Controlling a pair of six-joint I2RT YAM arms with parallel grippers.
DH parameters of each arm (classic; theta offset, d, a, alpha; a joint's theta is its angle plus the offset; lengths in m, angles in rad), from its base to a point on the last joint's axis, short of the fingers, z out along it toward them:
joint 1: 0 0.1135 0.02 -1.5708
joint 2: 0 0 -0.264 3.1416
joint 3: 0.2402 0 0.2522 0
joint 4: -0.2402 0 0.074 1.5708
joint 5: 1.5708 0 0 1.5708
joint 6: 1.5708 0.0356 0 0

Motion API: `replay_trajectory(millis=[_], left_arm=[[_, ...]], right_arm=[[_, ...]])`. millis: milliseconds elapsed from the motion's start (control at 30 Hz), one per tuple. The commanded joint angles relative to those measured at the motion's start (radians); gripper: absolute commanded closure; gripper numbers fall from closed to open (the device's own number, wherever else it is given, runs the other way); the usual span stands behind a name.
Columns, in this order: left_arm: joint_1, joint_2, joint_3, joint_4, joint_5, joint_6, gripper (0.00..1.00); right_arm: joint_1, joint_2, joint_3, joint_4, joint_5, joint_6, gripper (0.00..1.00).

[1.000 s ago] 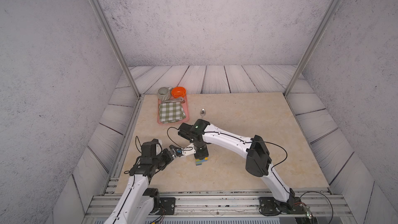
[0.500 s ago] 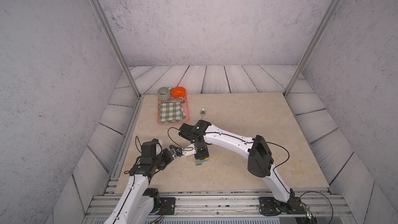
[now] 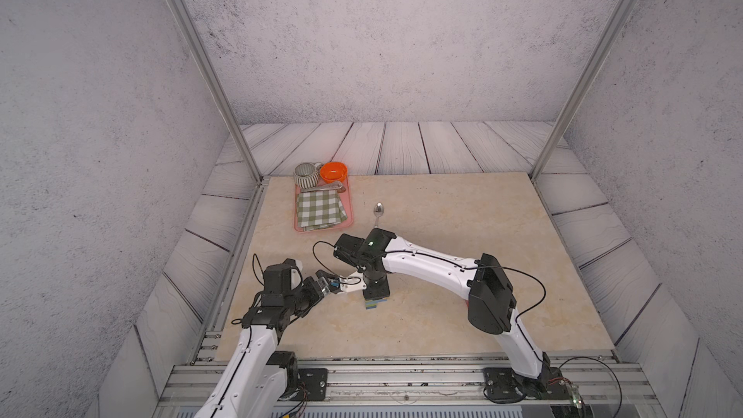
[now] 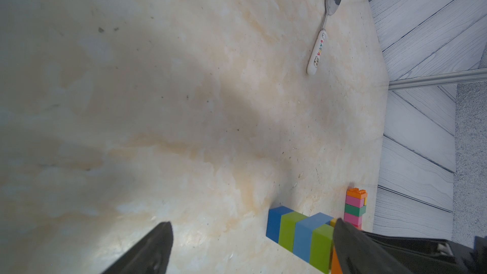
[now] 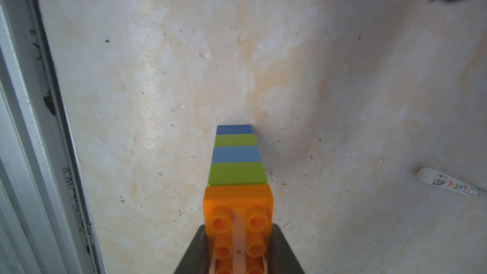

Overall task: Assemble the letter p with lego
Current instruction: Assemble the lego brick with the lego brick.

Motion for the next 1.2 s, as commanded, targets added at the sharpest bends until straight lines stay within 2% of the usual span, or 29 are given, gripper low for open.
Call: replay_trajectory(millis=[0, 167, 733, 967, 1167], left_arm=[[0.011, -0.011, -0.006, 0.006, 0.009, 0.009, 0.00], [0.010, -0.013, -0.007, 0.006, 0.009, 0.009, 0.01], [0.015, -0.017, -0.008, 0.004, 0.005, 0.007, 0.01], [0.017, -0.018, -0.007, 0.003, 0.004, 0.007, 0.01], [0.018, -0.019, -0.006, 0.002, 0.005, 0.005, 0.02]], right_arm=[[0.014, 0.088, -0.071, -0.007, -0.081, 0.004, 1.00], [0.016, 0.078, -0.135, 0.045, -0.113, -0.016, 1.00], [0.039, 0.088, -0.192, 0.031, -0.066, -0.068, 1.00], [0.043, 0.087, -0.195, 0.019, -0.135, -0.066, 1.00], [0.047, 0.093, -0.174, -0.031, -0.158, -0.077, 0.93]])
